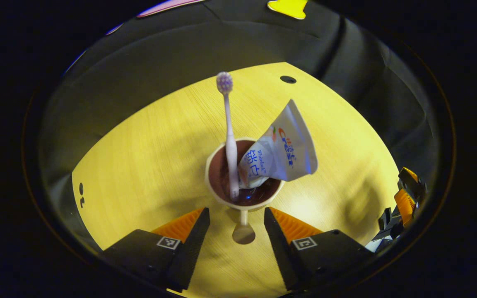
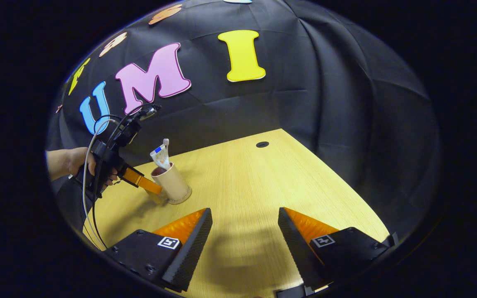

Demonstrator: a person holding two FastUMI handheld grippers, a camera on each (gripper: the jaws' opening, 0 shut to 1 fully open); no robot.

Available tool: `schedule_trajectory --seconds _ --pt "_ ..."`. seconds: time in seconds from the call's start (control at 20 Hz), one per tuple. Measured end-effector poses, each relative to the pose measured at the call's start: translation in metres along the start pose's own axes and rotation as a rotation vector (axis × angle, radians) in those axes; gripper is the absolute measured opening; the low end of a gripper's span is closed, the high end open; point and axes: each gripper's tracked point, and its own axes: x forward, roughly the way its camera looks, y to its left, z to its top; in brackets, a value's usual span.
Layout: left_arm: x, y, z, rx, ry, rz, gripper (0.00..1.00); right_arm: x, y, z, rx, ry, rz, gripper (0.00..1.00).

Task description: Put the toothbrush and toothpaste on the desktop into the cup, then pick up the cup and place it on the coaster on the desktop.

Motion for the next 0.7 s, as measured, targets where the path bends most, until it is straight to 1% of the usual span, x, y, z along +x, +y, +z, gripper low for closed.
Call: schedule_trajectory --seconds 0.05,0.15,0.35,0.45,0.6,0.7 --pt "-0.008 0.001 0.002 -0.01 -0.027 0.007 0.92 0.001 0.003 0.001 -0.005 -0.002 0.006 0.99" --pt "-0.025 0.005 0.006 -0.031 -0.097 0.025 1.0 0.0 0.01 0.006 -0.016 -0.008 0.018 0.99" --pt "-0.074 0.01 0.008 -0.069 -0.259 0.051 1.0 -0.004 0.027 0.019 -0.044 -0.02 0.053 0.99" --pt "-0.103 0.017 0.004 -0.088 -0.355 0.092 0.99 -0.008 0.034 0.028 -0.061 -0.033 0.066 0.99" --pt "-0.151 0.018 -0.019 -0.127 -0.477 0.129 0.99 -0.019 0.05 0.042 -0.072 -0.048 0.092 0.98" --pt "-0.18 0.022 -0.037 -0.147 -0.553 0.167 0.99 -0.03 0.061 0.05 -0.078 -0.056 0.108 0.99"
